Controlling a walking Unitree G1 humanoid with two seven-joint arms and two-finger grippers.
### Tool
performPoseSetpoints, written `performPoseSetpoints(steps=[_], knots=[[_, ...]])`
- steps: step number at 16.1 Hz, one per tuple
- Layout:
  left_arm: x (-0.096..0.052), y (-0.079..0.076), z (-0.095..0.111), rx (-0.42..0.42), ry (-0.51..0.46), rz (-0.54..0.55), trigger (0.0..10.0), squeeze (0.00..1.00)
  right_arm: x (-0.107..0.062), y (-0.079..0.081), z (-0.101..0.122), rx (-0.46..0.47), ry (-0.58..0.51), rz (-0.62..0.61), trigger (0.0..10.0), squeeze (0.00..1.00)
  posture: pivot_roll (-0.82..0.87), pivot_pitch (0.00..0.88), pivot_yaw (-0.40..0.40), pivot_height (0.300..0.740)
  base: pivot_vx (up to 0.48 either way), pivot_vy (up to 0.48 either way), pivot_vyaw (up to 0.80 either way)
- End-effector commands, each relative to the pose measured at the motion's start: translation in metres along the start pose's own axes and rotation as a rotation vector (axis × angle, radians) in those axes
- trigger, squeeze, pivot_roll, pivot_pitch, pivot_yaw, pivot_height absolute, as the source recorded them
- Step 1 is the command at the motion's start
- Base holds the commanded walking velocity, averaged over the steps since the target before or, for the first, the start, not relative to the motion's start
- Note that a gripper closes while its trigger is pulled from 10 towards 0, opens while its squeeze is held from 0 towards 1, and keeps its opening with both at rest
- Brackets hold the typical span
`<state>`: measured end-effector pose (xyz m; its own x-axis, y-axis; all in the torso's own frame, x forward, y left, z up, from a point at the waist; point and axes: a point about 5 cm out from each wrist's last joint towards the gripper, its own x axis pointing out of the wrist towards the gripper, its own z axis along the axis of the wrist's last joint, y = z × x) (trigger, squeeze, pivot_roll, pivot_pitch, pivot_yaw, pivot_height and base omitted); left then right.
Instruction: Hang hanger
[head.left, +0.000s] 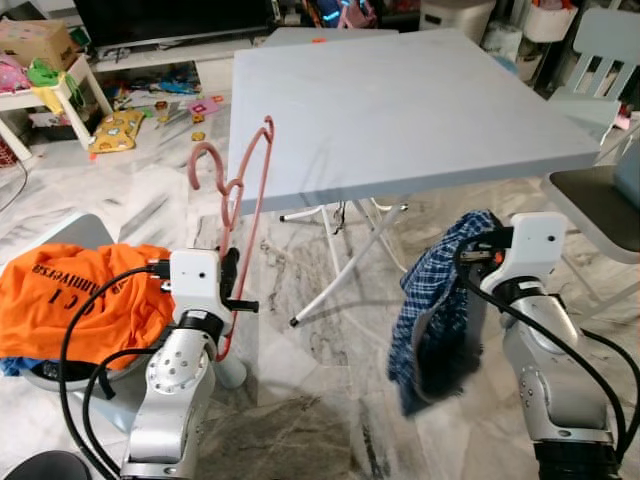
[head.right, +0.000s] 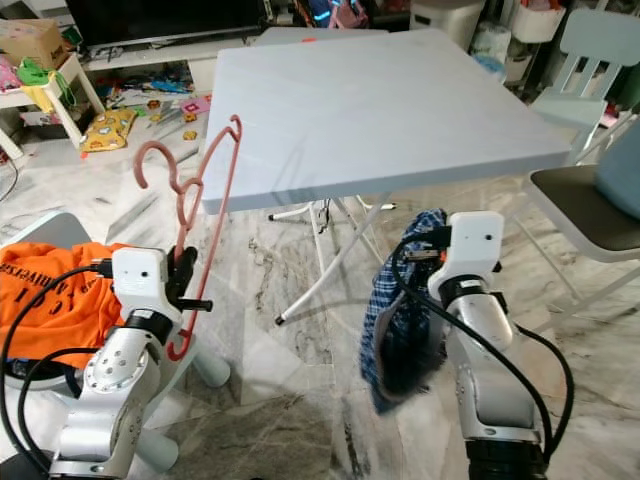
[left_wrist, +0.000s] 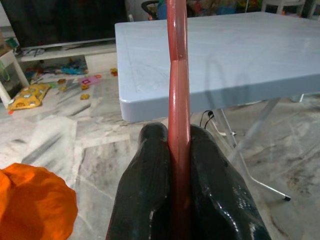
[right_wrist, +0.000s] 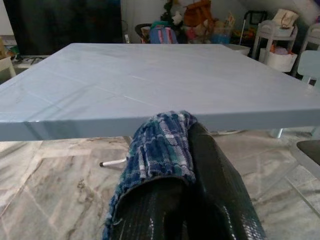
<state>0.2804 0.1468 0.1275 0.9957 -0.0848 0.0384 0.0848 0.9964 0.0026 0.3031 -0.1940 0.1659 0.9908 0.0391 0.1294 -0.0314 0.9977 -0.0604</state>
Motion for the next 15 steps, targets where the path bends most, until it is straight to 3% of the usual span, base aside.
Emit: performPoseSetpoints(steps=[1, 15], knots=[[-0.0012, 0.0045, 0.005, 0.009, -0.013, 0.022, 10.0, 0.0, 0.0032, 0.0057, 0.0073, -0.001, -0.024, 0.029, 10.0, 0.0, -0.14, 0.06, 0.055, 0.74, 0.337, 0.0, 0.0], [0.0046, 0.0095, 0.0049, 0.018, -0.011, 0.064, 10.0, 0.0, 0.0123, 0.0152, 0.014, 0.0, -0.048, 0.094, 10.0, 0.0, -0.15, 0.059, 0.051, 0.74, 0.368, 0.0, 0.0]])
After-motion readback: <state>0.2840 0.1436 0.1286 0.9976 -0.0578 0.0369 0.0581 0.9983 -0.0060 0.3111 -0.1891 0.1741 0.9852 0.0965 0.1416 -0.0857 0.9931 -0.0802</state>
